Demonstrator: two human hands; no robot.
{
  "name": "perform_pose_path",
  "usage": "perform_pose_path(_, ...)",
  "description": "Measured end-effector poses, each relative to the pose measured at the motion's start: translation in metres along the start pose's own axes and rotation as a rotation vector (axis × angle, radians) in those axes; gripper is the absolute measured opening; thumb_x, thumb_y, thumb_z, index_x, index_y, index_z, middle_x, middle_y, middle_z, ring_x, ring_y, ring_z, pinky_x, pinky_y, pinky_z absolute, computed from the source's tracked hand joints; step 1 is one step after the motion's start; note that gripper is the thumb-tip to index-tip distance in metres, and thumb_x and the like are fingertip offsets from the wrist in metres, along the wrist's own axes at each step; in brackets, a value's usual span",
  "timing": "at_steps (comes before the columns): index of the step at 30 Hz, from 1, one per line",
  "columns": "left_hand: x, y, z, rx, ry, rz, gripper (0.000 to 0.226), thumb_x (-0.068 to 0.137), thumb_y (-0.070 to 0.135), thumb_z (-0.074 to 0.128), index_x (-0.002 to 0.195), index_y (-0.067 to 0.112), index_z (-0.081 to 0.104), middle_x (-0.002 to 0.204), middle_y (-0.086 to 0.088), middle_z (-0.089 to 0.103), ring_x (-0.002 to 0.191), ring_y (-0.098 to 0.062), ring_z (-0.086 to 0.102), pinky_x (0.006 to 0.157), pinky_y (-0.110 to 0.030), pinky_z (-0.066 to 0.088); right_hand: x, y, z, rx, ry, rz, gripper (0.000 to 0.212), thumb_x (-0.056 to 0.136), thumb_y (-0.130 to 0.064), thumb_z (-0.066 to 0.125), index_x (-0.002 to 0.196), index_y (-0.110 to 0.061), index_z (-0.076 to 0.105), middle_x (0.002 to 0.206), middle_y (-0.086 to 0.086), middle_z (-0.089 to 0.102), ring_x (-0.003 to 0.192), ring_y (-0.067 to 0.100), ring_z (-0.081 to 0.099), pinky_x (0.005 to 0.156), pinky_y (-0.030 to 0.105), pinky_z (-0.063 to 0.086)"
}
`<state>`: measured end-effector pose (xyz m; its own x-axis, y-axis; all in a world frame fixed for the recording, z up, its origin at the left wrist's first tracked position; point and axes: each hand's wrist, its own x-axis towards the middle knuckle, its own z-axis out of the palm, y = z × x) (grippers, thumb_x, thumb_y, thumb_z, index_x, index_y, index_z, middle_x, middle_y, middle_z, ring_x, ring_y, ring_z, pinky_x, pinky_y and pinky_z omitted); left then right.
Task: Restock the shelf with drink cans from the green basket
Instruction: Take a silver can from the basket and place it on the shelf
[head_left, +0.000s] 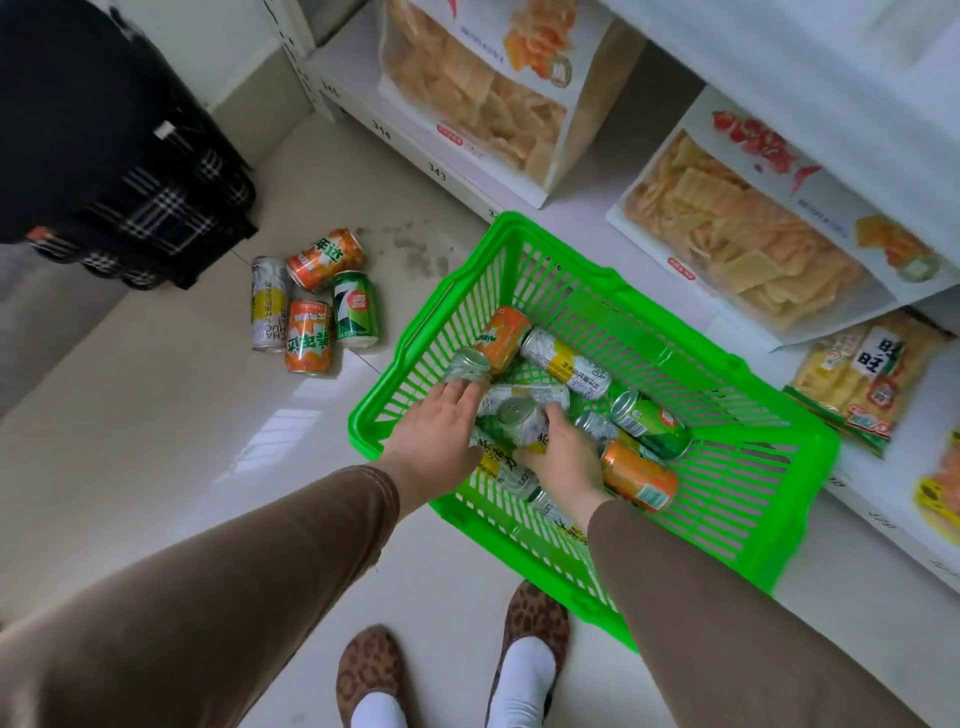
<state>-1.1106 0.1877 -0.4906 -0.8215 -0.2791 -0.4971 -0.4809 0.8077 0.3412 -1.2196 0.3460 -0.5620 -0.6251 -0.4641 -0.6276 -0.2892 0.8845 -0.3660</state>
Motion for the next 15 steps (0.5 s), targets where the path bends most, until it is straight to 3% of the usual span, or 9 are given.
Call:
perform_pose_path(2,-0.017,0.01,-0.019,-0.033,0.005,-0.017,0.083,0.088,0.038,0.063,0.153,0.016,0.016,0.151,-0.008,0.033,0.138,-0.028,0.031,0.115,-0.041,0.032,-0.026,-0.012,-0.022,0.155,0.061,0.034,0.058,0.079,-0.049,0.08,0.119,-0.029,0.044,0.107,-0.003,0.068,0.098,0.024,0.066,0.073,0.036,0.056)
perform_pose_path(7,-0.082,0.054,-0.117,-0.11,0.026,-0.038,0.089,0.085,0.039,0.067,0.154,0.018,0.015,0.15,-0.006,0.032,0.138,-0.027,0.032,0.114,-0.039,0.032,-0.115,-0.072,-0.127,0.37,0.217,0.007,0.078,0.065,-0.065,0.076,0.131,-0.041,0.042,0.13,-0.005,0.064,0.118,0.019,0.061,0.085,0.029,0.044)
perform_pose_path(11,-0.141,0.093,-0.232,-0.128,0.112,0.049,0.092,0.083,0.038,0.069,0.155,0.016,0.016,0.151,-0.008,0.032,0.138,-0.029,0.033,0.113,-0.041,0.031,-0.193,-0.143,-0.243,0.407,0.304,-0.104,0.062,0.064,-0.059,0.079,0.115,-0.038,0.051,0.107,-0.014,0.069,0.1,0.013,0.066,0.08,0.032,0.051)
perform_pose_path(15,-0.197,0.127,-0.358,-0.144,0.296,0.152,0.094,0.079,0.041,0.072,0.154,0.014,0.021,0.149,-0.007,0.035,0.134,-0.029,0.036,0.11,-0.041,0.034,-0.277,-0.225,-0.354,0.46,0.442,-0.209,0.052,0.064,-0.059,0.077,0.102,-0.037,0.049,0.094,-0.02,0.067,0.089,0.006,0.064,0.078,0.033,0.051)
